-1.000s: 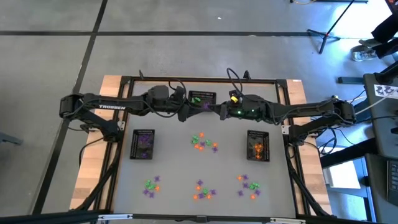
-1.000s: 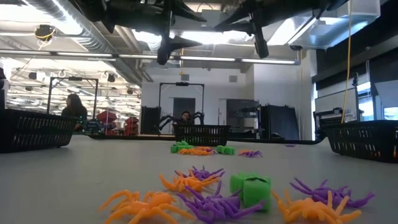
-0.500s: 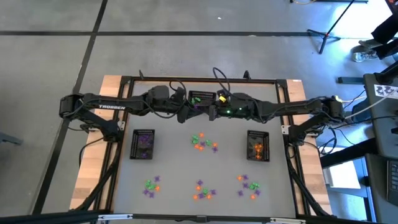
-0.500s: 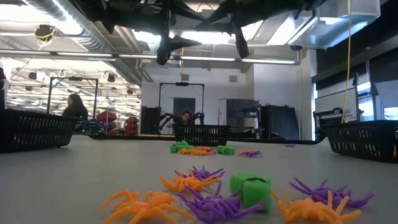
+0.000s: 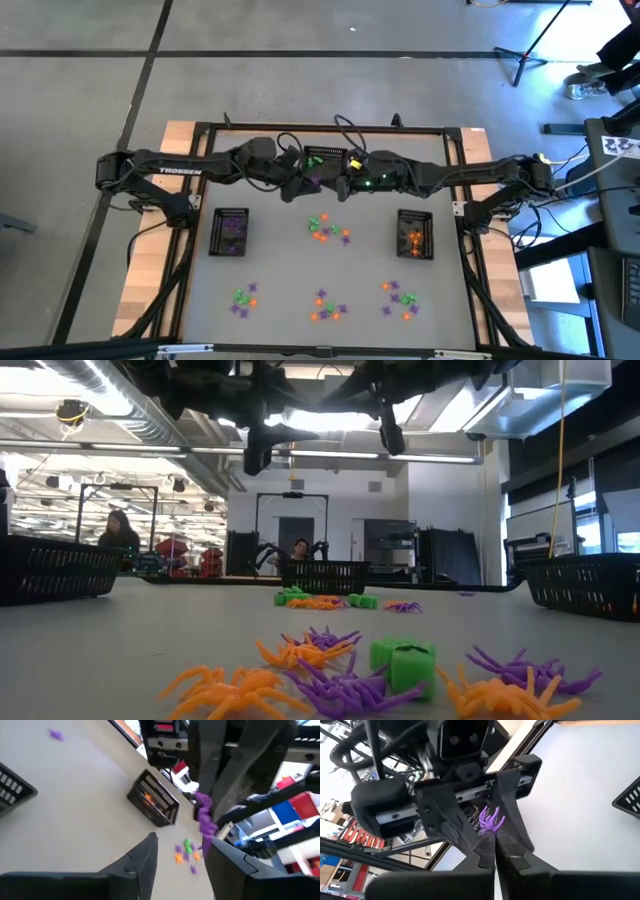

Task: Sort Halloween decoration
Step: Put the violet spider toy into the left bin

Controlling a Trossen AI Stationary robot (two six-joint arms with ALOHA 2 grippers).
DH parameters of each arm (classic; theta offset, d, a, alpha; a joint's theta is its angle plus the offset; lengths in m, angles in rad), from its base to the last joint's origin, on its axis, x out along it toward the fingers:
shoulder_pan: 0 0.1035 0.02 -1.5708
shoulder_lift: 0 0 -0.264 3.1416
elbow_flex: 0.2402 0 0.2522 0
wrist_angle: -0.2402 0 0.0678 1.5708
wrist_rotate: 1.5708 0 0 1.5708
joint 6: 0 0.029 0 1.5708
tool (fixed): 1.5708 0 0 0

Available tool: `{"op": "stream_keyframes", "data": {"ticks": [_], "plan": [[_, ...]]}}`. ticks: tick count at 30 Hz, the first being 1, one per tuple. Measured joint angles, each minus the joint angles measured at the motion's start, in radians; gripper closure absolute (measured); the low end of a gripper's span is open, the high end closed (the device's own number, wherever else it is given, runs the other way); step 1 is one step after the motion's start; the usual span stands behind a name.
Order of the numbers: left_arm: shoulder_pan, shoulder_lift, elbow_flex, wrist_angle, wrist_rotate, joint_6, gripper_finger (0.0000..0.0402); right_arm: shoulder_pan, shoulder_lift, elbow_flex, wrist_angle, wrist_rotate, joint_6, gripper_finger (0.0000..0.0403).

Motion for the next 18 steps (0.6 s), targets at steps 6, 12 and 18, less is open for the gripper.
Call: {"op": "stream_keyframes", "data": {"ticks": [6, 12, 18], "plan": [[0.01, -0.019, 0.0, -0.003, -0.004, 0.004, 0.0263, 0.0, 0.0, 0.0, -0.004, -0.013, 0.0, 0.0402], [0.009, -0.019, 0.0, -0.004, -0.013, 0.013, 0.0292, 0.0, 0.0, 0.0, -0.004, -0.013, -0.002, 0.0402], [0.002, -0.019, 0.0, -0.005, 0.001, 0.044, 0.0342, 0.0, 0.0, -0.001, 0.003, -0.015, -0.002, 0.0402]]}}
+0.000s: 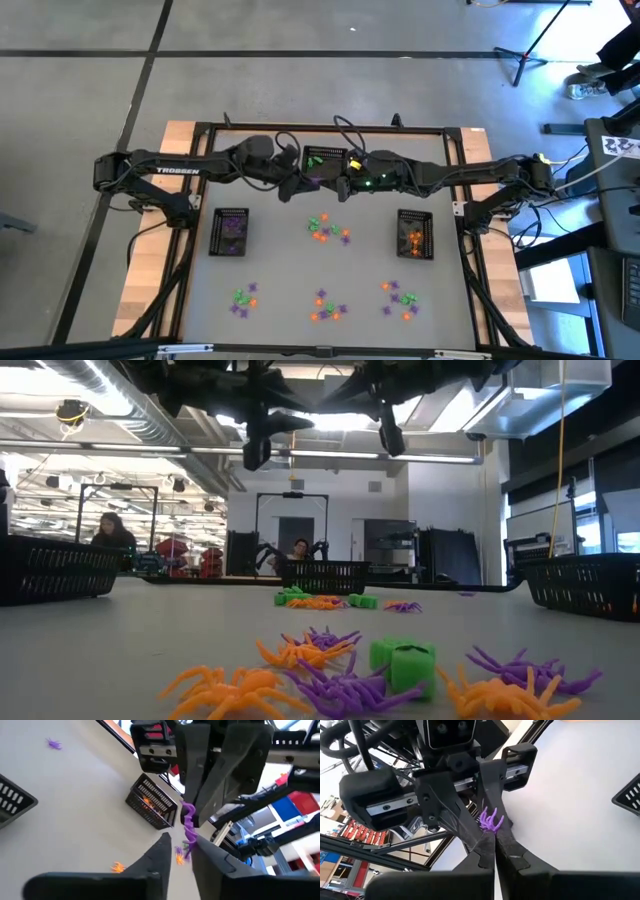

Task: Sort Halloween decoration
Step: Put the violet spider toy into the left bin

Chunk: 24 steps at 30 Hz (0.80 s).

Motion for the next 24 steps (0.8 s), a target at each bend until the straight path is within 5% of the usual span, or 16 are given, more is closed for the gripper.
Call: {"op": "stream_keyframes", "data": {"ticks": [6, 18, 24], "plan": [[0.029, 0.0, 0.0, -0.027, 0.105, 0.05, 0.0397, -0.015, 0.0, 0.0, 0.064, -0.086, 0.003, 0.0402], [0.083, -0.005, 0.0, -0.028, 0.201, 0.04, 0.0401, -0.041, -0.007, -0.001, 0.045, -0.11, 0.014, 0.0298], [0.079, -0.005, 0.0, -0.037, 0.257, 0.038, 0.0401, -0.041, -0.007, -0.001, 0.036, -0.11, 0.005, 0.028]]}}
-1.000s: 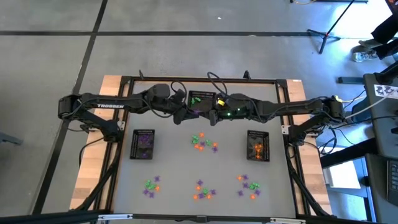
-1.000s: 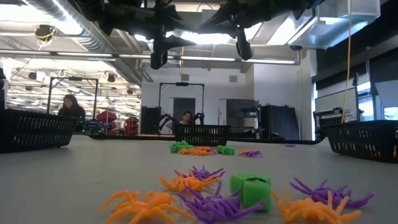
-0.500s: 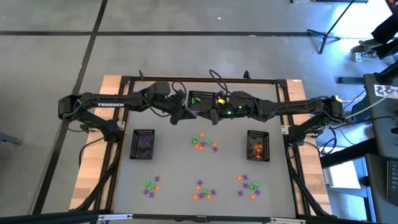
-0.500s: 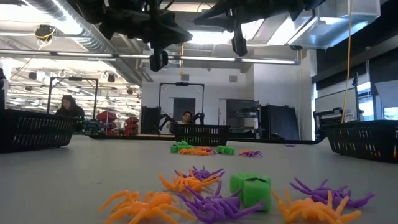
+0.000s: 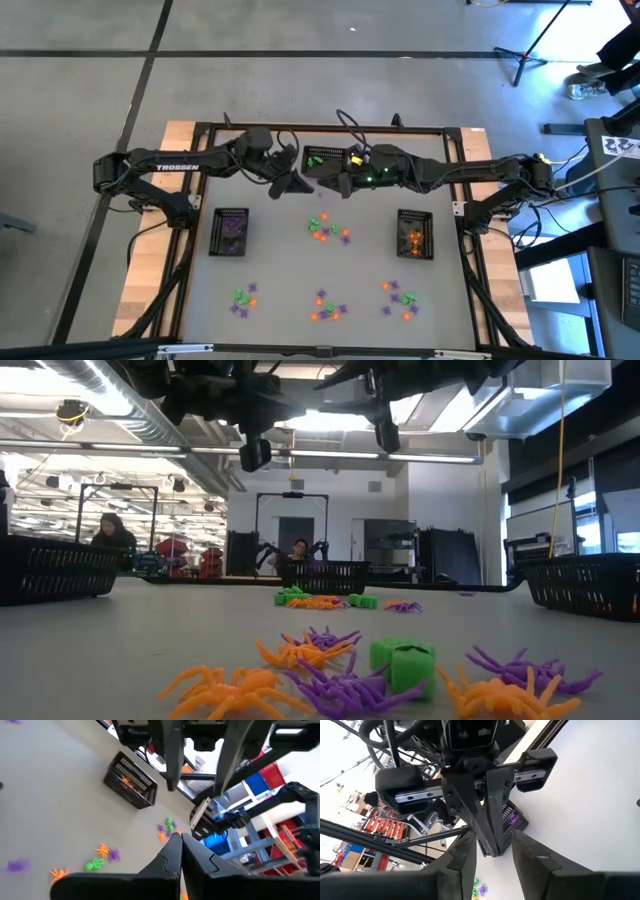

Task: Sort Halloween decoration
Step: Put the violet spider toy into the left bin

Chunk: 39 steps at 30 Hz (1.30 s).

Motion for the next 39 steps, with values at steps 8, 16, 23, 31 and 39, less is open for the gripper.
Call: {"op": "stream_keyframes", "data": {"ticks": [8, 16, 23, 31, 39], "plan": [[-0.003, 0.0, 0.0, -0.098, -0.049, 0.05, 0.0401, -0.001, 0.001, 0.0, -0.01, 0.01, -0.018, 0.0281], [-0.019, 0.026, 0.0, -0.18, -0.169, 0.183, 0.036, -0.038, -0.019, 0.0, -0.017, 0.0, -0.022, 0.0281], [-0.061, 0.131, 0.0, -0.159, -0.268, 0.224, 0.0272, -0.064, -0.064, 0.0, -0.011, 0.0, -0.045, 0.0281], [-0.108, 0.307, 0.069, -0.16, -0.533, 0.204, 0.0247, -0.065, -0.159, 0.0, -0.07, 0.048, -0.092, 0.0281], [-0.11, 0.483, 0.231, -0.328, -0.661, 0.264, 0.0252, -0.065, -0.245, 0.001, -0.232, 0.121, -0.111, 0.0281]]}}
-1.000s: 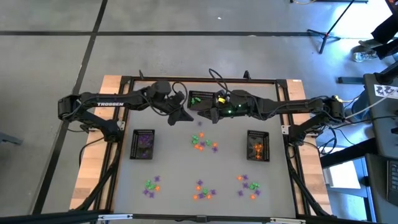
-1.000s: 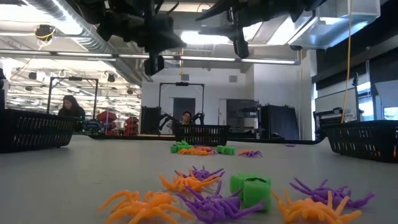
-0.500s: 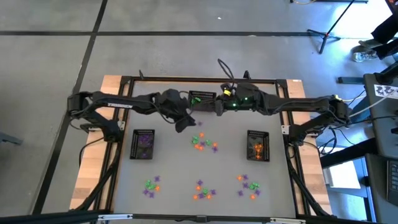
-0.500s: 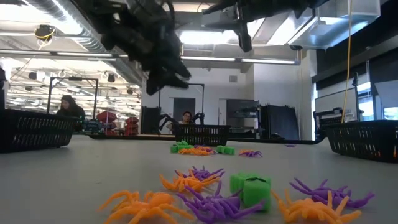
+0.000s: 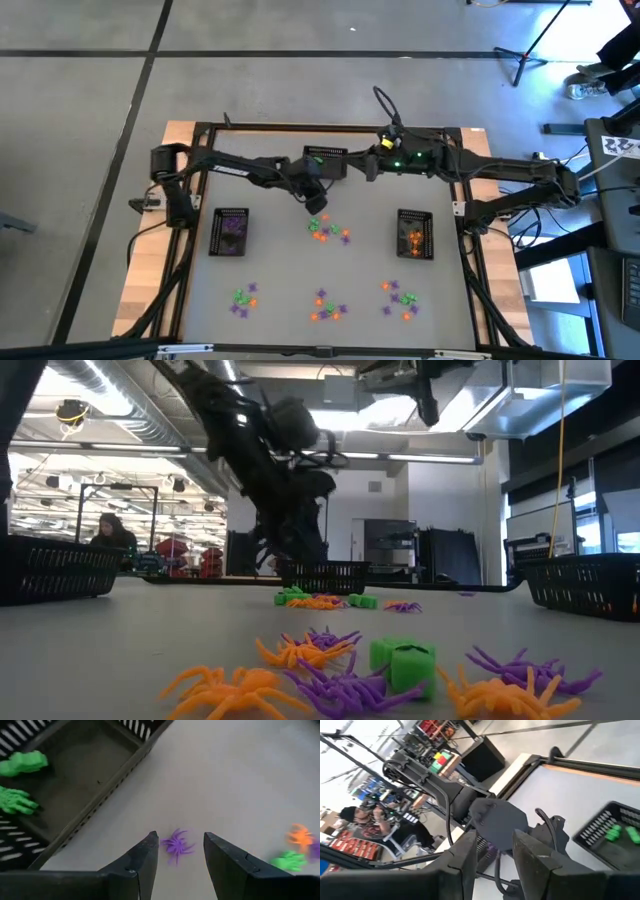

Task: Sort Halloween decoration
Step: Put the violet spider toy into the left bin

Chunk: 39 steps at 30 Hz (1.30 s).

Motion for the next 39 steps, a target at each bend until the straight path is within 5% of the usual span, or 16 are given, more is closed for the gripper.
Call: {"op": "stream_keyframes", "data": {"ticks": [18, 28, 39], "plan": [[-0.005, 0.16, 0.078, -0.055, -0.008, 0.029, 0.0256, -0.014, -0.01, 0.0, -0.085, 0.012, -0.074, 0.0281], [-0.01, 0.161, 0.077, -0.062, 0.065, 0.053, 0.0392, -0.033, -0.01, 0.0, -0.118, 0.0, -0.097, 0.0281], [-0.012, -0.004, 0.07, -0.17, 0.199, 0.065, 0.04, -0.033, -0.01, 0.0, -0.125, 0.011, -0.123, 0.0281]]}}
